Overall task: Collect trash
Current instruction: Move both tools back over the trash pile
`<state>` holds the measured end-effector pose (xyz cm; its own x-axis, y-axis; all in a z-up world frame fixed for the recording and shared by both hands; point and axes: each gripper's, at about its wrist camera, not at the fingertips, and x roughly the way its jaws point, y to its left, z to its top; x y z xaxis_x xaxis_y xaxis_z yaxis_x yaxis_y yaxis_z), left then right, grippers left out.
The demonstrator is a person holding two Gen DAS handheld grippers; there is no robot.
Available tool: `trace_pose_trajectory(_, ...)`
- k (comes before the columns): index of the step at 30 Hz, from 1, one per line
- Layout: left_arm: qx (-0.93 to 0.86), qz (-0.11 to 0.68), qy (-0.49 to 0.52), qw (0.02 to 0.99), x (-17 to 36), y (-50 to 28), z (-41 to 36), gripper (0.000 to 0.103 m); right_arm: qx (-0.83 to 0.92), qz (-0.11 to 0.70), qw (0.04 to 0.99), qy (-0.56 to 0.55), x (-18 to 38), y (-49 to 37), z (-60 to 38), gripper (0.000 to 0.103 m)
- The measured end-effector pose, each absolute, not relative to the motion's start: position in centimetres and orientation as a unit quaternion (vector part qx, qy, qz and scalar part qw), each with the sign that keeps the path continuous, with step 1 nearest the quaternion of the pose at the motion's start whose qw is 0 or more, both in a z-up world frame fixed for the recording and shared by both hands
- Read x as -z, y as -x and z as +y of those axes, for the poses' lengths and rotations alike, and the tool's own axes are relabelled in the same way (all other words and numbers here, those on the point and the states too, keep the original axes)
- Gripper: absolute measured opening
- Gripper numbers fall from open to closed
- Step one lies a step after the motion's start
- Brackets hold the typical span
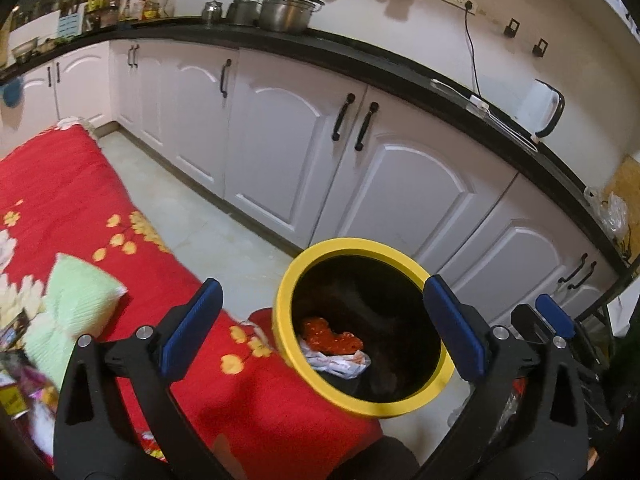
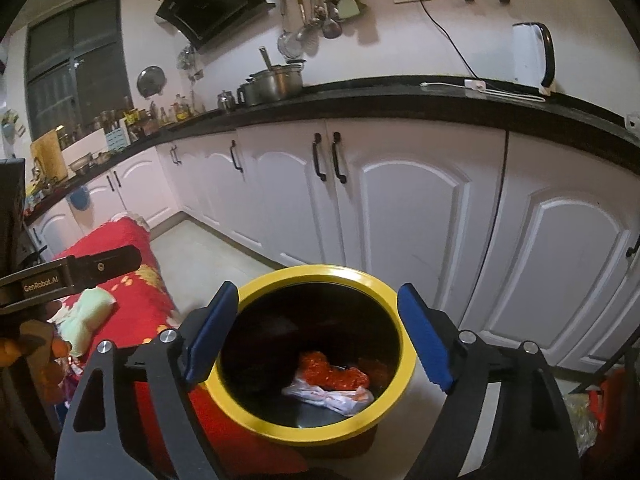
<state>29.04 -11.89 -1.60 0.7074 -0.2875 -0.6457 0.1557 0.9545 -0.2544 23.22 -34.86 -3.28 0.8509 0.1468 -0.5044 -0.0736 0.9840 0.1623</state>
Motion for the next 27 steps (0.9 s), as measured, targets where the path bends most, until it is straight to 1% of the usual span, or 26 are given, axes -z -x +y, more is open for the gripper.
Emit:
trace_pose_trajectory(5, 0.106, 0.347, 0.093, 0.927, 0.7, -27.5, -10.2, 0.092, -0.072, 0.257, 0.962, -0.065, 2.2, -22.2, -33.4, 0.083)
trace_pose_trajectory(15, 0.079, 0.316, 0.107, 0.939, -1.0, -24.3, -6.2, 0.092, -0.107, 0.236, 0.965, -0.049, 0.1, -20.3, -30.1, 0.084)
trace_pose_trajectory(27, 0.049, 0.305, 0.123, 0.943, -1.4, -21.0, -1.5, 0.092, -0.158, 0.240, 0.957, -0.027, -0.5, -18.6, -25.1, 0.086)
